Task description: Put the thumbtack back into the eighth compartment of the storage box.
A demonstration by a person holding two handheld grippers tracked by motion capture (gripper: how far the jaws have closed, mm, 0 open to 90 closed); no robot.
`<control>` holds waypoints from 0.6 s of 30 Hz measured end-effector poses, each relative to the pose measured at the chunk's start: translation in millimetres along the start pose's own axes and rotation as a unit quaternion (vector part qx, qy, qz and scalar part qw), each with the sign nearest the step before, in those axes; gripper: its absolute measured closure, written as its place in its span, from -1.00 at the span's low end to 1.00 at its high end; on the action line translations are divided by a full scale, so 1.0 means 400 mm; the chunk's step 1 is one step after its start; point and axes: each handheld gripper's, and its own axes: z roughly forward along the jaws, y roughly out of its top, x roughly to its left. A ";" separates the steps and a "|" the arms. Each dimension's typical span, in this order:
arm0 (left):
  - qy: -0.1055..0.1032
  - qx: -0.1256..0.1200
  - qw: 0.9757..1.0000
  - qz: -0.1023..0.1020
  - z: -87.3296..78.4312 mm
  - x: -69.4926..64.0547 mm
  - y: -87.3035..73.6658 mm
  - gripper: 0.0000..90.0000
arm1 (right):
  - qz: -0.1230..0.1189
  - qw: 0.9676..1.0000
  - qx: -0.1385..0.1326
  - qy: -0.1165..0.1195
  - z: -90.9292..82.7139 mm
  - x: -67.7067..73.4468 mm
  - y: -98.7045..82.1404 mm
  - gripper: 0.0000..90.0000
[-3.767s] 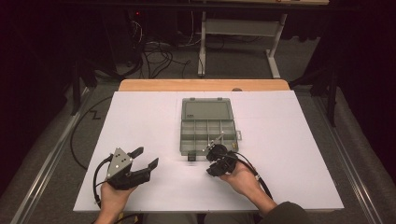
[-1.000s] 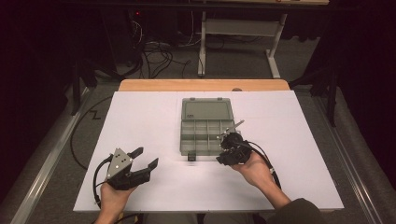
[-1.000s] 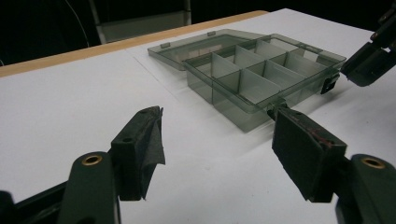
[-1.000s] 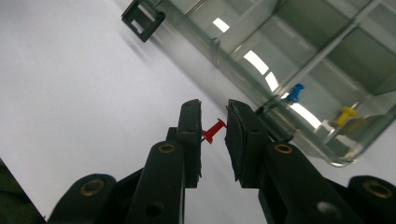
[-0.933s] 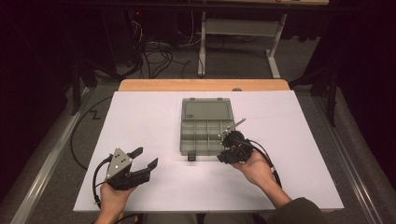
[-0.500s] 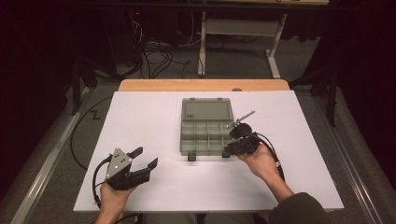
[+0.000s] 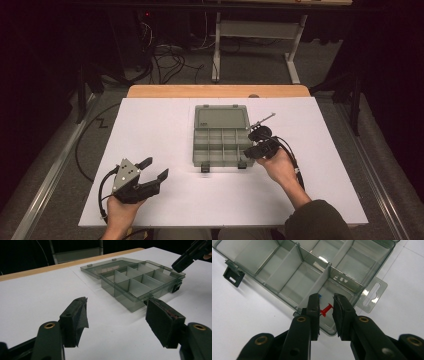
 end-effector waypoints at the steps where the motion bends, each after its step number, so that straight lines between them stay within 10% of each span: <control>1: 0.000 0.002 1.000 0.002 0.000 0.000 0.000 -0.25 | 0.002 1.000 0.000 -0.001 0.003 -0.001 0.001 0.72; 18: -0.001 0.002 1.000 0.002 0.001 0.001 0.000 -0.25 | 0.007 1.000 0.010 -0.004 0.030 -0.005 0.007 0.72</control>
